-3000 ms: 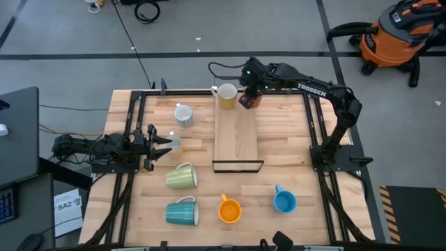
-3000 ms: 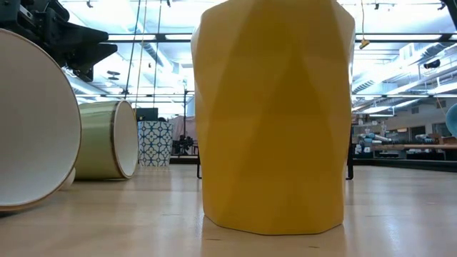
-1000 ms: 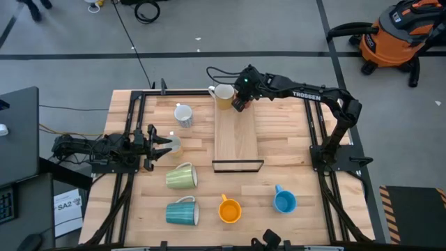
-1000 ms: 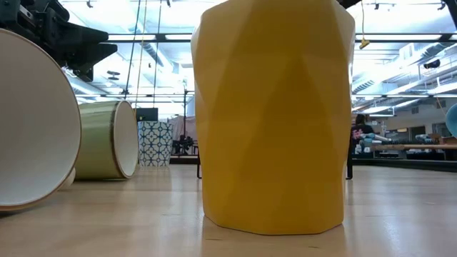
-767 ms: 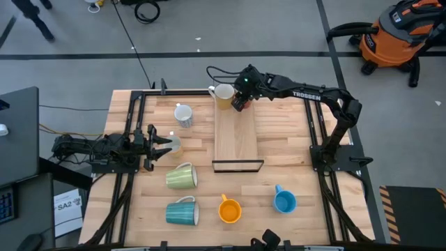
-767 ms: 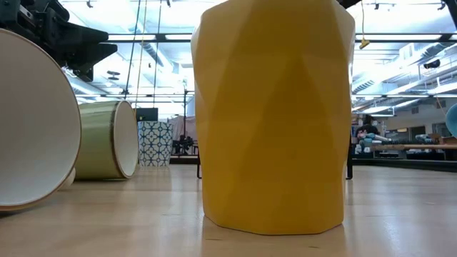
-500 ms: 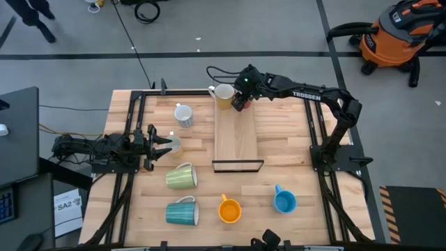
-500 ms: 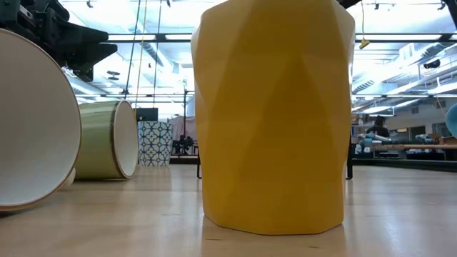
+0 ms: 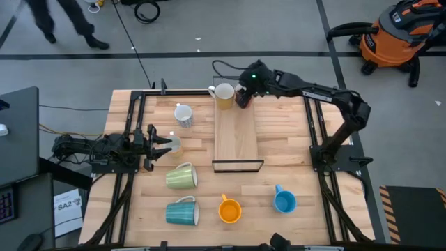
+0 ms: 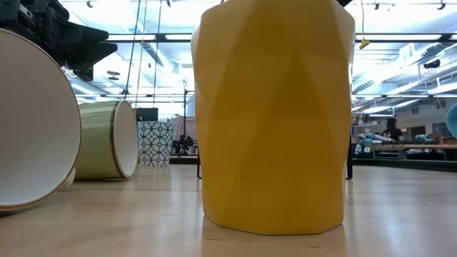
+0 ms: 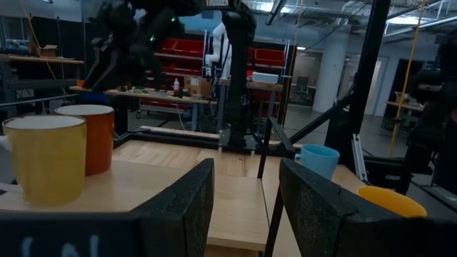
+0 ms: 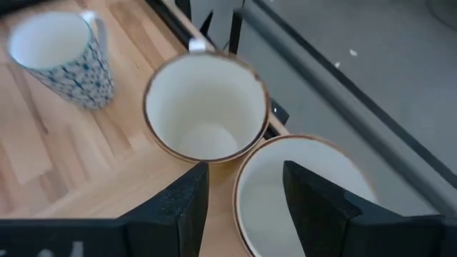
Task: Place coffee mugs
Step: Put the blue patterned mug on the shelf
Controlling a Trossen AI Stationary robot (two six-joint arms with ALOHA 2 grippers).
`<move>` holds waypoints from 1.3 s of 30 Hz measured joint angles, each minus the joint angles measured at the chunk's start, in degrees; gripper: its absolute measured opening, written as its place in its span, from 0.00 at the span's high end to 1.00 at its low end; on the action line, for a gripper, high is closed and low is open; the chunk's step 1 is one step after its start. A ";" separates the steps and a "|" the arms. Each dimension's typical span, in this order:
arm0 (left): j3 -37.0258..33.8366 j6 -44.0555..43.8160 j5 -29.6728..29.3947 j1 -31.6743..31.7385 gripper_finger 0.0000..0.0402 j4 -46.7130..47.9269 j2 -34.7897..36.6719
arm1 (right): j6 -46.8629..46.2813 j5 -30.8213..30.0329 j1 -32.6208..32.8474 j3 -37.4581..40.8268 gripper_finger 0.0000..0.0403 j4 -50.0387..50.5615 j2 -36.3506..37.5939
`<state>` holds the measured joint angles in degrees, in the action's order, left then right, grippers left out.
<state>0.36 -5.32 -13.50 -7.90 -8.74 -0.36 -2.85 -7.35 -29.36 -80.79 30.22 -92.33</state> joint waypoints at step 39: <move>31.12 -6.79 -20.91 6.76 0.59 10.52 -27.79 | 0.48 7.40 5.01 0.02 0.54 7.64 19.47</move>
<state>31.48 -12.11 -34.41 -1.15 1.78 -28.15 -2.37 0.04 -24.36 -80.77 37.87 -72.86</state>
